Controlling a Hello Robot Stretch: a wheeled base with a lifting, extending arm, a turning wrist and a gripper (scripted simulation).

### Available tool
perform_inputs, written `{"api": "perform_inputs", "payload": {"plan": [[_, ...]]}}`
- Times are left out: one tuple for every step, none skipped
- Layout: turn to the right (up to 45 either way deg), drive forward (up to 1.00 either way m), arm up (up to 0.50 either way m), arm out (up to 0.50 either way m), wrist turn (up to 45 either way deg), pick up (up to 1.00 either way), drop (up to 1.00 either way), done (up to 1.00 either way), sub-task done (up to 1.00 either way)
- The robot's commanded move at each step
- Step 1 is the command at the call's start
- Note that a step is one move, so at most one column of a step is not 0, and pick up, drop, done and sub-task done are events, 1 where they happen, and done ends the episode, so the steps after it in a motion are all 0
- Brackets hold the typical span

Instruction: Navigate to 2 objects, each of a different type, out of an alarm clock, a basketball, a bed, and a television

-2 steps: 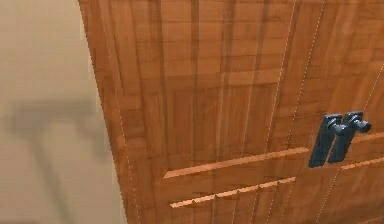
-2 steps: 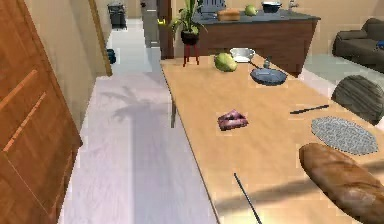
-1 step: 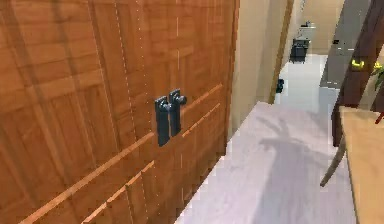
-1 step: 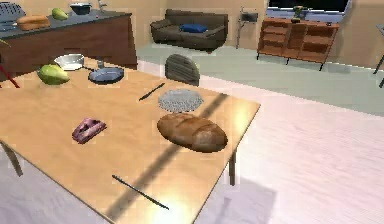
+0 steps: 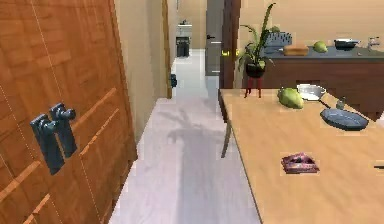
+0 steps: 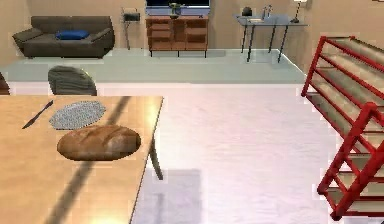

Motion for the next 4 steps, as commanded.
{"api": "perform_inputs", "payload": {"plan": [[0.0,1.0,0.0,0.0,0.0,0.0,0.0,0.0,0.0],[0.0,1.0,0.0,0.0,0.0,0.0,0.0,0.0,0.0],[0.0,1.0,0.0,0.0,0.0,0.0,0.0,0.0,0.0],[6.0,0.0,0.0,0.0,0.0,0.0,0.0,0.0,0.0]]}}
